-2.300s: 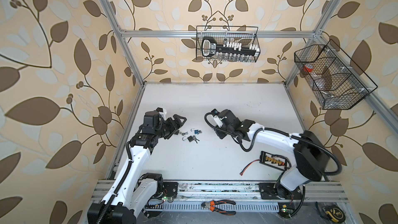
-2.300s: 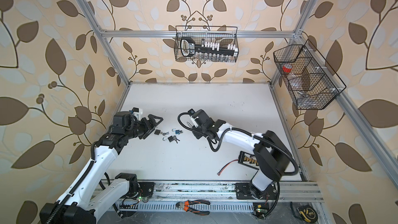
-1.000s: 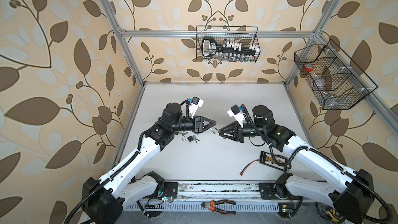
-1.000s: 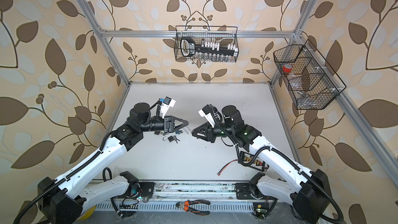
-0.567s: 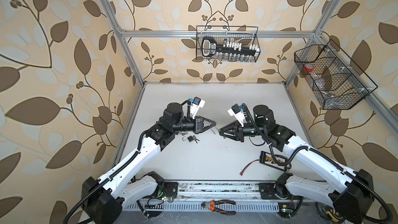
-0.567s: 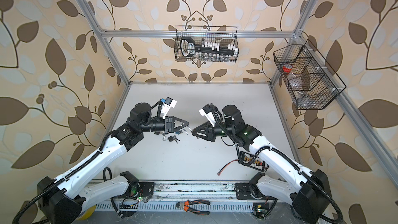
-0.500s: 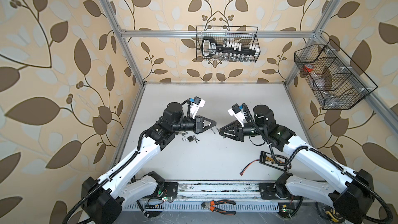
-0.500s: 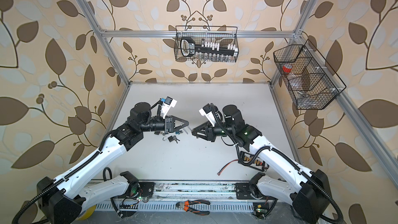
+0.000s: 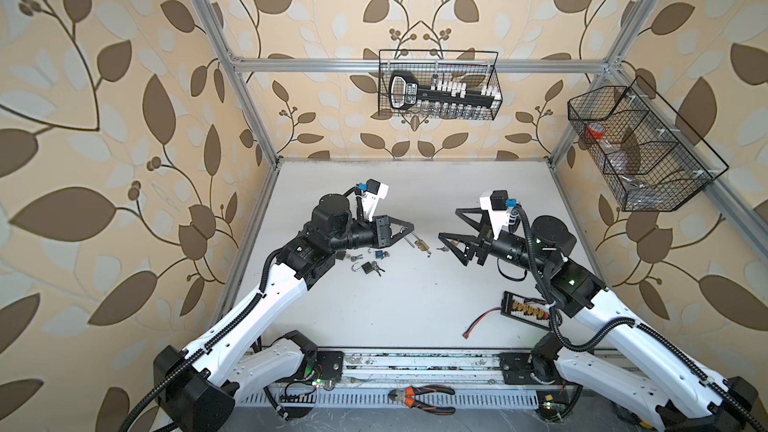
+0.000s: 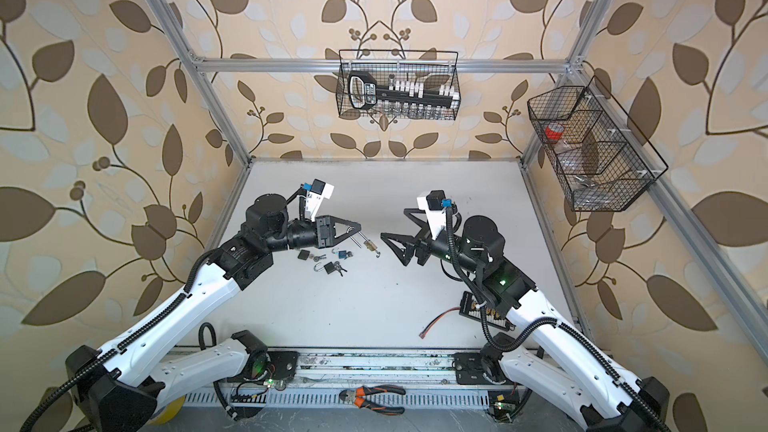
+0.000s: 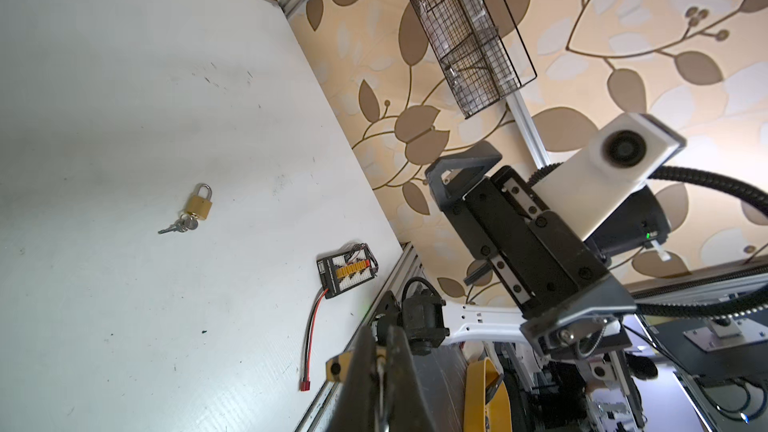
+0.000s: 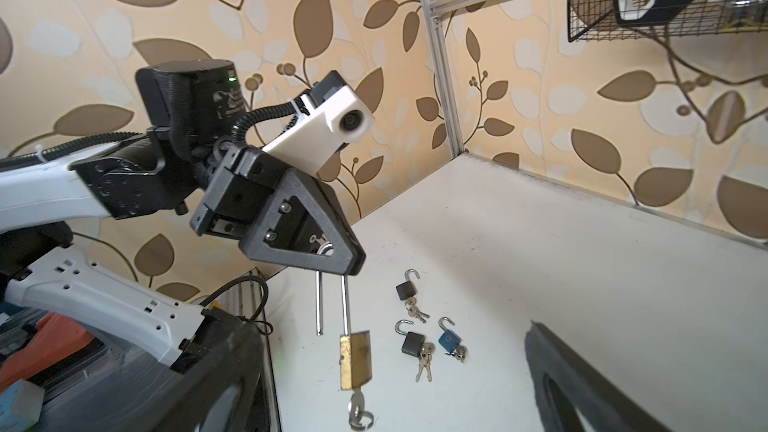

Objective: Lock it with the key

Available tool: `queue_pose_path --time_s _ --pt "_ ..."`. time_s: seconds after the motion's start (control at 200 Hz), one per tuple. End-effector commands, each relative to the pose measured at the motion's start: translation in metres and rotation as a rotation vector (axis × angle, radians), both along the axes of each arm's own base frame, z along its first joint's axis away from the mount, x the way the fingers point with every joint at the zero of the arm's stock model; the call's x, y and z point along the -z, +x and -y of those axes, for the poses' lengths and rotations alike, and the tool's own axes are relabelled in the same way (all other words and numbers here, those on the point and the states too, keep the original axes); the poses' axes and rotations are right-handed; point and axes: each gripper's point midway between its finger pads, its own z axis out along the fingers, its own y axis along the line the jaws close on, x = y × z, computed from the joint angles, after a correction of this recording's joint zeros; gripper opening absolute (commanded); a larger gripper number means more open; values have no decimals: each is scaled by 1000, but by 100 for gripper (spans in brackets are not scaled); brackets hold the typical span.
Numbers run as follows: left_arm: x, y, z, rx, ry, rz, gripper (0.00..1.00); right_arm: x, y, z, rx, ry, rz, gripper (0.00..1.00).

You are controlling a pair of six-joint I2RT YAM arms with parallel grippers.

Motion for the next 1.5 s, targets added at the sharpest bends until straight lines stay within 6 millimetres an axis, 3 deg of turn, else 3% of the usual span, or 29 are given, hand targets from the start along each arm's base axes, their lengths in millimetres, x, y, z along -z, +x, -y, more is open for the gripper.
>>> queue_pose_path --time_s 0.0,0.075,0.175,0.435,1.085,1.495 --pt "-51 -1 -10 -73 -98 97 0 -5 1 3 19 47 52 100" --pt "-55 -2 -10 -73 -125 103 0 -8 -4 2 11 108 74 99" --pt "-62 -3 -11 -79 -169 111 0 -12 -13 2 28 195 134 87" --pt "-72 -8 -14 -78 -206 109 0 -6 -23 -20 11 165 251 78" --pt "-80 -14 -11 -37 -239 114 0 -15 -20 -53 -100 162 299 52" --pt "-78 -15 -10 -23 -240 112 0 -18 -17 -59 -118 187 271 35"
